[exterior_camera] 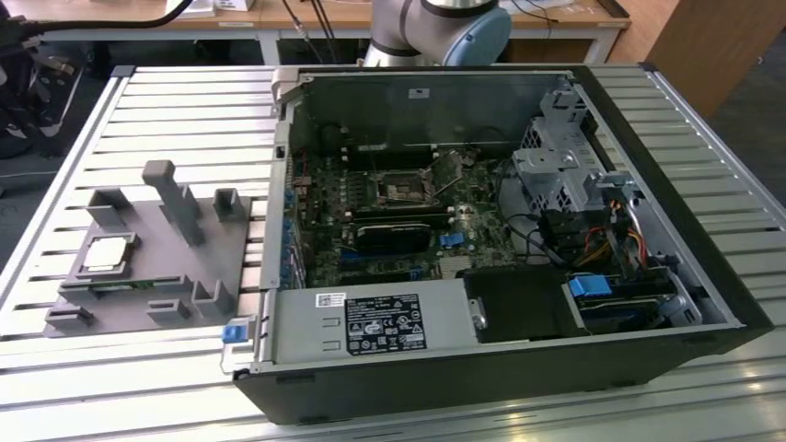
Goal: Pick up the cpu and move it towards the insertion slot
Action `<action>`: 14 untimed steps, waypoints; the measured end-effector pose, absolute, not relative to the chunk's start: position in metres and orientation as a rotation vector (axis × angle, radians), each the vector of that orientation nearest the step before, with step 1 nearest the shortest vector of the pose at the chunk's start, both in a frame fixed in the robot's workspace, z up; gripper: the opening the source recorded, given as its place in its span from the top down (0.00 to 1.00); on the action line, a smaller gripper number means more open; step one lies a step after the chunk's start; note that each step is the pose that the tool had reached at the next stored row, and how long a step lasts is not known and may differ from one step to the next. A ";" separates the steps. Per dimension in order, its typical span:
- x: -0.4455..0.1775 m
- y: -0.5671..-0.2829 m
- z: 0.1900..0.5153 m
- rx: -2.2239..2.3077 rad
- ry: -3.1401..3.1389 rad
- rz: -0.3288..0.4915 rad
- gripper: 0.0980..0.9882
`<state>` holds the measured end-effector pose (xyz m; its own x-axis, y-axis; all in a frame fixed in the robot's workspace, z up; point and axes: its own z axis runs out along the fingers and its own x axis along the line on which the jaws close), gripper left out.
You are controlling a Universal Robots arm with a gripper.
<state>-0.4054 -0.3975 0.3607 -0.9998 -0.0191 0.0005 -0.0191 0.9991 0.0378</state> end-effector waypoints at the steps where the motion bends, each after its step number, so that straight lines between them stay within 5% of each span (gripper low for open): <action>1: -0.406 -0.397 0.360 0.030 -3.140 -0.059 0.99; 14: -0.408 -0.397 0.355 0.030 -3.140 -0.059 0.99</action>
